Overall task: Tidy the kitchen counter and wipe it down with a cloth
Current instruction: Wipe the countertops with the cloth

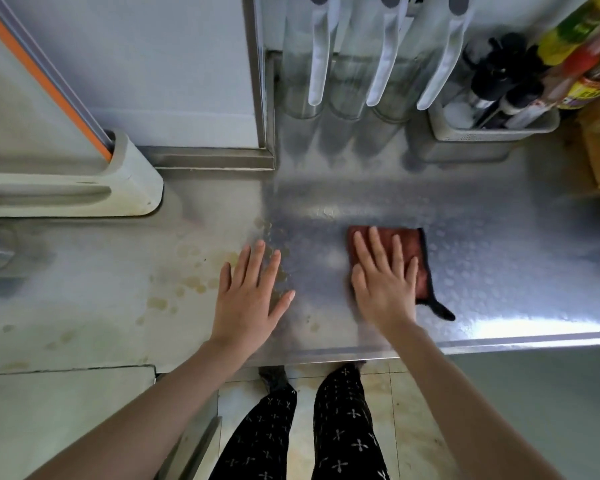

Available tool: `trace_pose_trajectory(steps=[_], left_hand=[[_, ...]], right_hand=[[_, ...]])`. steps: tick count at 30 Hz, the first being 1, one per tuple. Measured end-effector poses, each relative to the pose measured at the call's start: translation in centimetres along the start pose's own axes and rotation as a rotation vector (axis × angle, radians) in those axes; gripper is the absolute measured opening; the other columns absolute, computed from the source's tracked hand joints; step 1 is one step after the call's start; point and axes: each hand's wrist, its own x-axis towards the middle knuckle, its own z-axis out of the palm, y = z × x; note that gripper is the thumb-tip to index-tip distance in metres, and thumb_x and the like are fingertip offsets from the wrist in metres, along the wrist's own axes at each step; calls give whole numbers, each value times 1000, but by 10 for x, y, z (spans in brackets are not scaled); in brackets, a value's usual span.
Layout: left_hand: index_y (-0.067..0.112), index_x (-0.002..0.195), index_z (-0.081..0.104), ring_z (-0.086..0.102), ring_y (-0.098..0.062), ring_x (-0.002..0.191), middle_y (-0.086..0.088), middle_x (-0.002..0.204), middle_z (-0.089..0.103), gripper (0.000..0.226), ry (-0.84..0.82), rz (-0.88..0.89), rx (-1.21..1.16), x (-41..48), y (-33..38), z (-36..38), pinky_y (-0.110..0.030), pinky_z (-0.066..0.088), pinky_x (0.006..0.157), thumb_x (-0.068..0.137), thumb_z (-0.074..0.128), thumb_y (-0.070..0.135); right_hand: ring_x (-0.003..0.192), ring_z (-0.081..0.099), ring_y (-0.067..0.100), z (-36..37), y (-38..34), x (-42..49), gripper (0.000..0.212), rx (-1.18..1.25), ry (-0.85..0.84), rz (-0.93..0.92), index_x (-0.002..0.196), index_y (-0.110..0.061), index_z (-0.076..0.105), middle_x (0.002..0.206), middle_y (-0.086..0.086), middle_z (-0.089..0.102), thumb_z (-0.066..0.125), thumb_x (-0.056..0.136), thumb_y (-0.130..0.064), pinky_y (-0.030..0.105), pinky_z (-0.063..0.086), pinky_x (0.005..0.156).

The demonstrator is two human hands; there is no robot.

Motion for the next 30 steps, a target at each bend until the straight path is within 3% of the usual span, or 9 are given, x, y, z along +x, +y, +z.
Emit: trace_pose_trajectory(steps=[4, 6, 9, 11, 15, 18, 24, 26, 30], left_hand=[[17, 144, 28, 22, -30, 140, -11, 153, 24, 68, -7, -13, -7, 0, 1, 2, -51, 24, 109, 91, 22, 58], [17, 144, 30, 23, -30, 140, -11, 153, 25, 68, -4, -16, -15, 0, 1, 1, -51, 25, 109, 90, 24, 58], [16, 141, 34, 28, -32, 137, -12, 151, 28, 67, 4, -27, -46, 2, 2, -4, -50, 29, 107, 89, 28, 58], [15, 141, 33, 28, -32, 137, -14, 151, 27, 68, 28, -66, -79, 8, 1, -10, -49, 29, 107, 89, 28, 58], [20, 145, 24, 18, -31, 141, -13, 155, 16, 70, 70, -185, -125, 36, -3, -25, -48, 21, 111, 88, 22, 61], [24, 148, 14, 8, -30, 143, -11, 157, 5, 72, 60, -251, -129, 58, -1, -33, -48, 14, 113, 89, 23, 64], [25, 149, 7, -1, -30, 144, -10, 157, -2, 75, -25, -303, -119, 70, 18, -30, -48, 10, 113, 87, 28, 62], [26, 148, 8, 0, -29, 144, -9, 157, -1, 76, -25, -308, -124, 68, 16, -29, -47, 11, 114, 86, 25, 65], [28, 148, 6, 0, -28, 144, -8, 157, -1, 78, -20, -305, -128, 68, 12, -24, -47, 11, 114, 83, 14, 71]], right_hand=[[144, -15, 26, -5, -27, 16, 54, 168, 32, 179, 145, -38, -10, 156, -11, -14, 11, 96, -41, 53, -12, 112], [144, -12, 29, 4, -42, 3, 55, 82, 22, 10, 144, -38, -12, 155, -11, -15, 5, 93, -44, 53, -11, 111], [143, 15, 34, 11, -31, -13, 55, -72, 16, -348, 148, -33, 10, 157, -5, 15, 19, 94, -42, 58, 11, 110], [140, 26, 33, 3, -6, 4, 55, -148, 17, -431, 147, -34, 17, 154, -6, 26, 25, 93, -41, 59, 20, 108], [145, 6, 30, -22, 17, 63, 56, -23, 45, -110, 147, -37, 5, 158, -8, 8, 12, 92, -42, 56, 7, 113], [145, -9, 29, -26, -13, 81, 54, 110, 53, 76, 147, -37, -3, 158, -9, -6, 16, 97, -39, 54, -6, 113], [141, 23, 33, -17, -23, 76, 52, -144, 13, -642, 146, -34, 24, 154, -6, 27, 23, 94, -41, 57, 10, 110], [142, 21, 32, -27, -6, 102, 53, -140, 38, -599, 146, -34, 23, 155, -7, 25, 20, 93, -41, 56, 10, 111], [145, 1, 32, -47, -5, 158, 55, -4, 69, -214, 148, -35, 8, 159, -7, 4, 14, 94, -40, 57, 2, 112]])
